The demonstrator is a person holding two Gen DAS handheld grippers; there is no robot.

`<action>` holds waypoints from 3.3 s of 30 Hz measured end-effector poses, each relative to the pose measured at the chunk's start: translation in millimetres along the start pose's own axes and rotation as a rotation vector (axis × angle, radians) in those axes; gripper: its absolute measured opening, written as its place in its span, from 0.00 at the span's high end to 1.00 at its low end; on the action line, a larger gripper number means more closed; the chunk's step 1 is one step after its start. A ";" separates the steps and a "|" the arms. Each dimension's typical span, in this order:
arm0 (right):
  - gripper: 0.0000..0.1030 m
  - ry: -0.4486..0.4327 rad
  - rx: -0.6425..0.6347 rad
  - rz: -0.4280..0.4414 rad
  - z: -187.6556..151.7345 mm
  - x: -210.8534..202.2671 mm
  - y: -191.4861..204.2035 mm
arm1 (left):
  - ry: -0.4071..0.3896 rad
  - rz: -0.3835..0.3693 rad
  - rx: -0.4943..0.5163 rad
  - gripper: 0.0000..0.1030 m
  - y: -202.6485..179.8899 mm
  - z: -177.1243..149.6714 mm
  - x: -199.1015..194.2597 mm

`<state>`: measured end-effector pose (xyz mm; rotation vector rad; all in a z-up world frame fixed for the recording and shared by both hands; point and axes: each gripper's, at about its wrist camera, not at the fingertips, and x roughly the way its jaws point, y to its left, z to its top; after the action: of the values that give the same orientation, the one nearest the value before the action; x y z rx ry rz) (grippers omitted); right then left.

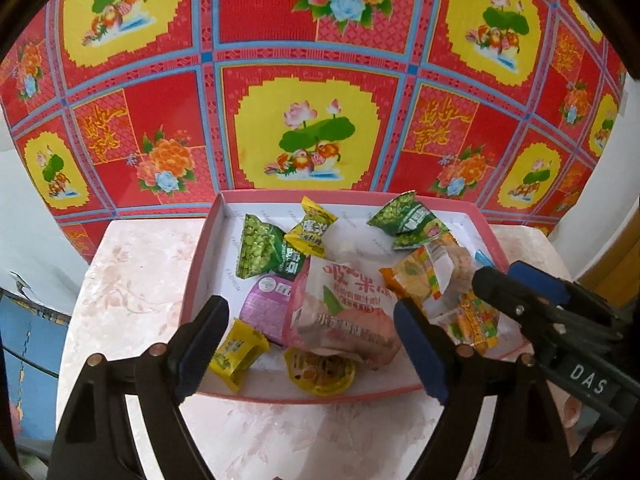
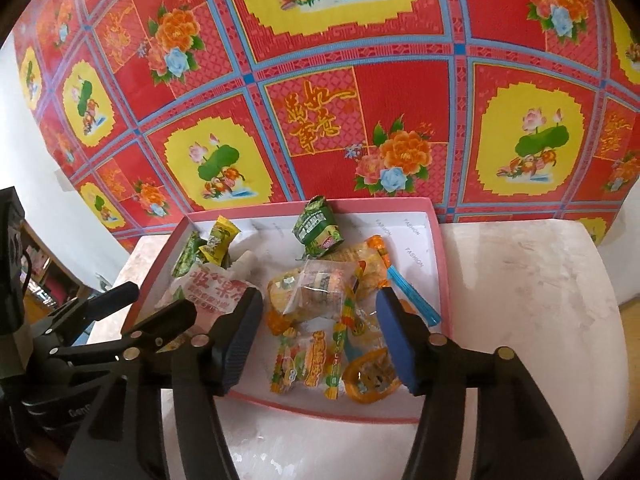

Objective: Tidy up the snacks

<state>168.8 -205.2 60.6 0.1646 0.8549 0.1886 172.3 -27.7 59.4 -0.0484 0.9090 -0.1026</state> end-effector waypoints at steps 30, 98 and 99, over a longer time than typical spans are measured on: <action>0.28 0.089 0.003 -0.051 -58.8 -23.9 13.6 | 0.125 0.055 0.002 0.15 -7.2 -50.6 -15.8; 0.28 0.106 0.017 -0.052 -61.5 -19.6 10.5 | 0.132 0.065 -0.014 0.16 -7.6 -48.9 -15.4; 0.28 0.107 0.017 -0.052 -61.5 -19.7 10.6 | 0.133 0.066 -0.014 0.16 -7.7 -48.7 -15.2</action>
<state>108.3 -195.3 37.6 0.1492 0.9662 0.1420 124.0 -33.6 42.2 -0.0247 1.0433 -0.0385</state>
